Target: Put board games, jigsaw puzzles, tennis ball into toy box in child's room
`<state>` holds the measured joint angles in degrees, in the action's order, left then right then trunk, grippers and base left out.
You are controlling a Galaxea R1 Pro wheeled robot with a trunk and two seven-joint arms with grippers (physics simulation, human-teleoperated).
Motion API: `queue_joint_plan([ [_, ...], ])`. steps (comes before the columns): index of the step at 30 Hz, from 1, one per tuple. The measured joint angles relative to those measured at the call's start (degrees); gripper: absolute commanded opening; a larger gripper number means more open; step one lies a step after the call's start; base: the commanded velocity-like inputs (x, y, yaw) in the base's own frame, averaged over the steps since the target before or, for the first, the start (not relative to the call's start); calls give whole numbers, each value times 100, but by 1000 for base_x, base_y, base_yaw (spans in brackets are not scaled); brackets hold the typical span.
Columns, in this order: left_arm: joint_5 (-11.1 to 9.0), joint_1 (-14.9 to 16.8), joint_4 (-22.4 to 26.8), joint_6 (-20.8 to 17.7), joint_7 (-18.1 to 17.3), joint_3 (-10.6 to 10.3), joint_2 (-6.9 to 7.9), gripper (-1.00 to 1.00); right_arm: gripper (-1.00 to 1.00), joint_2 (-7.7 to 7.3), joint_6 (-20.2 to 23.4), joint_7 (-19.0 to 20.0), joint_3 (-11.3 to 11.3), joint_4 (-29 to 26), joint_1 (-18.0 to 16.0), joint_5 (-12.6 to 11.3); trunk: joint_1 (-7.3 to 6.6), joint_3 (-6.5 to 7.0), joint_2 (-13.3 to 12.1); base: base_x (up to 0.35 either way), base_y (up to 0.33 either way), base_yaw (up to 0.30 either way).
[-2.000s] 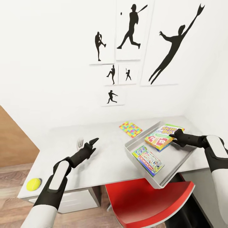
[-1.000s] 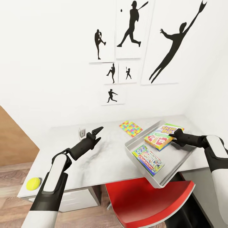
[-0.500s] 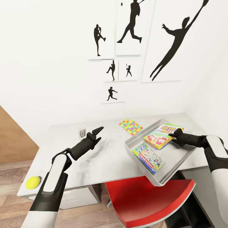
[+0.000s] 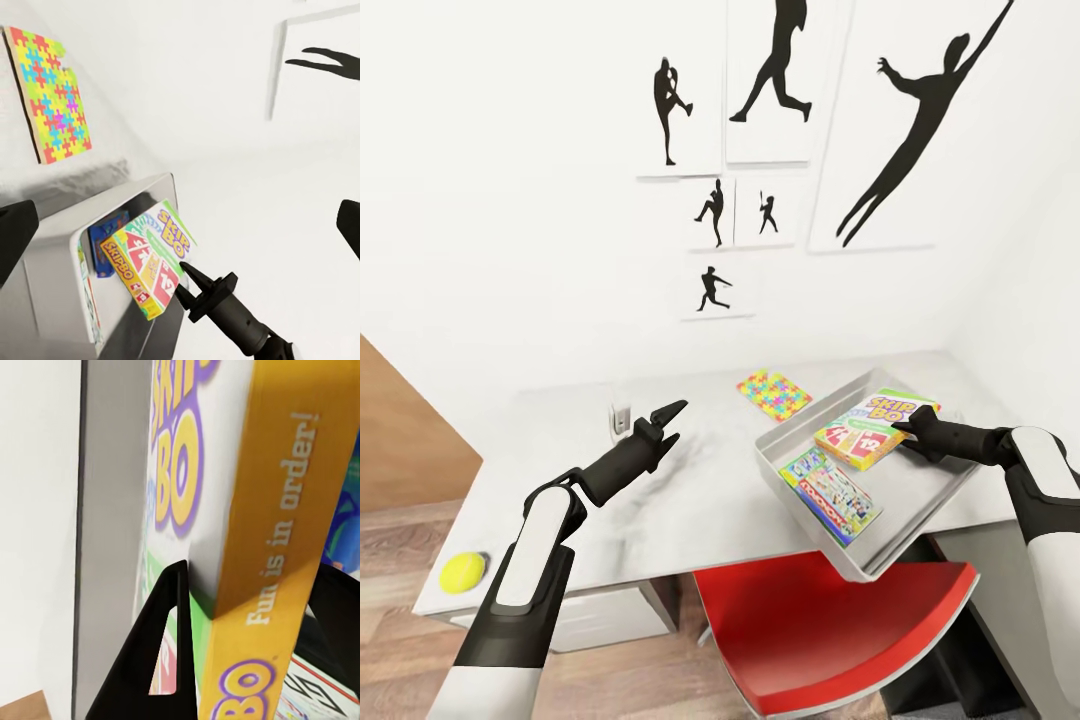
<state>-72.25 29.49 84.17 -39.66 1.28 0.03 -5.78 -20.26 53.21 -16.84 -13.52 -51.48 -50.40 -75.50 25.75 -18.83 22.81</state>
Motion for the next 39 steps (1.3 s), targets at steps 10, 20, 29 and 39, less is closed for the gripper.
queue_joint_plan([
  [10, 7, 0, 0, 0, 6, 0, -3, 100, -100, 1, 9, 13, 0, 0, 1, -3, 0, -85, 0, 0, 0, 0],
  [20, 9, 0, 0, 0, 7, 0, -5, 100, -100, -7, 48, 17, 0, 0, 0, 0, 0, -171, 0, 0, 0, 0],
  [29, 15, 0, -1, 0, 13, 0, -7, 100, -100, -11, 50, 25, 0, 0, 0, -15, 0, -248, 0, 0, 0, 0],
  [39, 17, 2, 0, -5, 5, -6, -8, 100, -100, -1, 53, 34, -6, -5, 0, -4, 0, -322, 1, 0, 0, 0],
])
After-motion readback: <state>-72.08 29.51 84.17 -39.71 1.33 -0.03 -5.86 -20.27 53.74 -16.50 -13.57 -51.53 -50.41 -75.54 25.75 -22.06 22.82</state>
